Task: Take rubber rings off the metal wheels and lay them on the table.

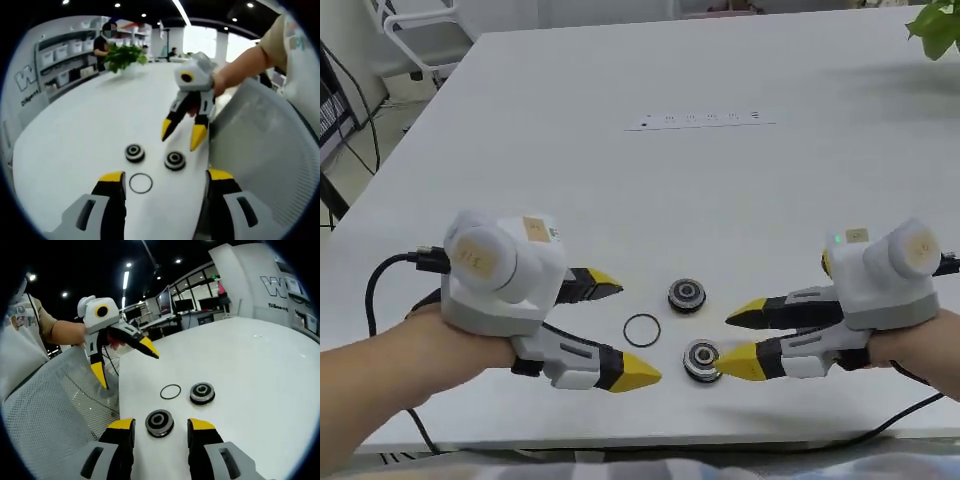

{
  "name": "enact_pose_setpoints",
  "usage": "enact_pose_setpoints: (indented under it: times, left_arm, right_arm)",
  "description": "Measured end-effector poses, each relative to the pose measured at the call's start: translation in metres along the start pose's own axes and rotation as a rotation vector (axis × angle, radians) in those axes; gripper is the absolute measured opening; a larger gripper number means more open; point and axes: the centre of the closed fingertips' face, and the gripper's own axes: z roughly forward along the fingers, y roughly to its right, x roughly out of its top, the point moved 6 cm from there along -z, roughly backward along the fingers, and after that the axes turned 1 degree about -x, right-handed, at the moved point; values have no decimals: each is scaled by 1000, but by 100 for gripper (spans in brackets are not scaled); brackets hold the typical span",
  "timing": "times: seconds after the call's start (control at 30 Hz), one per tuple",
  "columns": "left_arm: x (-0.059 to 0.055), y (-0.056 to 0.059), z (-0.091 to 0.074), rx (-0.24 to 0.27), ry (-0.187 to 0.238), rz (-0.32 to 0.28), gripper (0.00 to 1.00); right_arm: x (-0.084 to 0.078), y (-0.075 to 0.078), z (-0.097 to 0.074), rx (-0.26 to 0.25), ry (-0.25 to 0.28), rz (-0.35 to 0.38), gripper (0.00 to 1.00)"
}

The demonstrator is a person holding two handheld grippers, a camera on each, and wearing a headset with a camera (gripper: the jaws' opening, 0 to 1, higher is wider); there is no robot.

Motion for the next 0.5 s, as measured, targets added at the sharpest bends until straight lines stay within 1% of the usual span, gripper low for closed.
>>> enact_pose_setpoints:
  times: [0.23,0.5]
  left_arm:
    - [-5,1,13,-26,-34,25,63]
    - [-7,3,22,-50,-45,22,59]
  right_arm:
    - [-11,4,3,-5,-27,-17,35]
    - [-17,5,8,-2,-58,-49,31]
